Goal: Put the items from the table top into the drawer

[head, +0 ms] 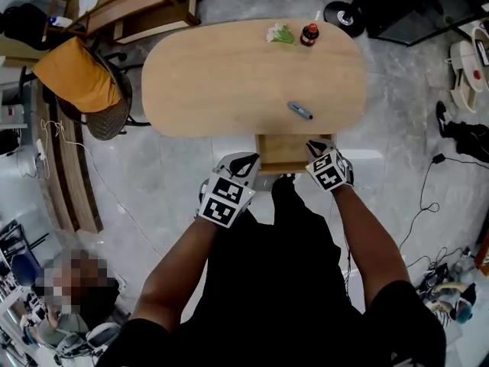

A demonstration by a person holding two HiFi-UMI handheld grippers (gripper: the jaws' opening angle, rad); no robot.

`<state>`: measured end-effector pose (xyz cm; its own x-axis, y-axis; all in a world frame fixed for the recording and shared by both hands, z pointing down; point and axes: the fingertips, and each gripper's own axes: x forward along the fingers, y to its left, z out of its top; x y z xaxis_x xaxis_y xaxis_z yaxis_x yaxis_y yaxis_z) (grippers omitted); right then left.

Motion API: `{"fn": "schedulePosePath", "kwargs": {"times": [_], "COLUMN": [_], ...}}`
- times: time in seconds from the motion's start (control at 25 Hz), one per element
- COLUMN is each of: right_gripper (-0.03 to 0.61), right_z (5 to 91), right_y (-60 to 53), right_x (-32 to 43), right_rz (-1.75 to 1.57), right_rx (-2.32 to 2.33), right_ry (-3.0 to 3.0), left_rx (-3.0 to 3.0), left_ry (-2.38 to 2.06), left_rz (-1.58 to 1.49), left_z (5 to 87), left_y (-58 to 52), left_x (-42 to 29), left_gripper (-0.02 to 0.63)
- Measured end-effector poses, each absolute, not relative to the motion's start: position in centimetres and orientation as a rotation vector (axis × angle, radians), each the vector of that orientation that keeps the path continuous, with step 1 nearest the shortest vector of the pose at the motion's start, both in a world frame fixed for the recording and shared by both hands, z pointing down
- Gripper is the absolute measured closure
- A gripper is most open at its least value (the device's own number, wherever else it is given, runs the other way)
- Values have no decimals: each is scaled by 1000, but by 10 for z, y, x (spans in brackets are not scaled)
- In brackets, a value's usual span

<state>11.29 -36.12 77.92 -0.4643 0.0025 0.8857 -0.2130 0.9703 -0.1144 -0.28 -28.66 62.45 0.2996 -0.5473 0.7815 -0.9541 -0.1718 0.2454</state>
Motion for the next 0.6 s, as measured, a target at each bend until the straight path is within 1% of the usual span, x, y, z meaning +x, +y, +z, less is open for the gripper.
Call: {"fn": "schedulePosePath", "kwargs": {"times": [0.2,0.24,0.28,0.32,0.6], "right_gripper": [565,529,469,457,449], "right_z": [842,852,861,871,926], "right_y": [-385,-390,-395,-402,-444], "right_x": [101,97,92,88,64], "right_rz": [225,218,205,185,53], "right_rx": [79,70,64,60,34], "right_ry": [-1987,-1980,-1973,-1964,-1904], "left_rx": [1719,1704,1688,1672,1583], "left_ry": [-1381,-1378,-1377,-1378,-1367], "left_rz": [689,691,692,688,651], "left_z": [652,658,663,669,702], "left_y": [-283,-281,-278,-276,-260], "left_x": [-14,-14,-15,-15,-10], "left_gripper": [612,612,612,612,612]}}
